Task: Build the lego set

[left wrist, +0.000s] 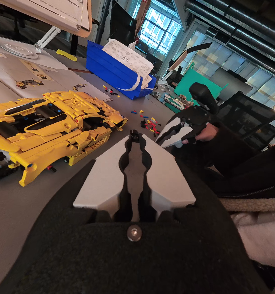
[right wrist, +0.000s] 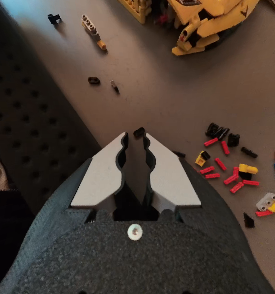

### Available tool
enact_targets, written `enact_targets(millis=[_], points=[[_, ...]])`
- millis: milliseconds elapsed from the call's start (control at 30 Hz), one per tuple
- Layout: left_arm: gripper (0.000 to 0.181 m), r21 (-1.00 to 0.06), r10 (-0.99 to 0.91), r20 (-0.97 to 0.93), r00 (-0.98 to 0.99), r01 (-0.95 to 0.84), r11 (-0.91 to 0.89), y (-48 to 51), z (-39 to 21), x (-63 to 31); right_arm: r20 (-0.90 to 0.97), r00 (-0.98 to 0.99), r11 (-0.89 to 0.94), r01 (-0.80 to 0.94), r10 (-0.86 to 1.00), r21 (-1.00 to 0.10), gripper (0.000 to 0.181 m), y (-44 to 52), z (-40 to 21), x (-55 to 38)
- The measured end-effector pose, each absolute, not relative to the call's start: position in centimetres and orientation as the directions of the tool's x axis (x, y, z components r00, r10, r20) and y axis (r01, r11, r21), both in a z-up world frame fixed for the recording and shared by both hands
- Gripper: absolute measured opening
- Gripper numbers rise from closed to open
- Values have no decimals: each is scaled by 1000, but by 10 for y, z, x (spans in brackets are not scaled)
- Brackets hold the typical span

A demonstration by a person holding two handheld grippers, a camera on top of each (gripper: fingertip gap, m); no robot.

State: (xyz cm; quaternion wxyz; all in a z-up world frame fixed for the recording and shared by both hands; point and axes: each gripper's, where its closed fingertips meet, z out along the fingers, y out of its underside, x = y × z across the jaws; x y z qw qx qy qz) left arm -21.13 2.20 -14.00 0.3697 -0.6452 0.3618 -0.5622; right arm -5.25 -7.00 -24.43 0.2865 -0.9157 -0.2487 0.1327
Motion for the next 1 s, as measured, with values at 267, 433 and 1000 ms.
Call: enact_targets(millis=[267, 433, 1000], points=[[8, -882, -882, 461, 96, -58, -467, 20, -140, -210, -25, 838, -700, 437, 544, -564, 10, -61, -246, -54], [8, -889, -890, 448, 81, -66, -453, 16, -140, -209, 61, 825, -665, 494, 562, -560, 8, -60, -247, -53], [7, -882, -859, 470, -201, -95, -461, -28, -125, -204, -511, 274, -501, -110, 815, -859, 6, -13, -120, -211]])
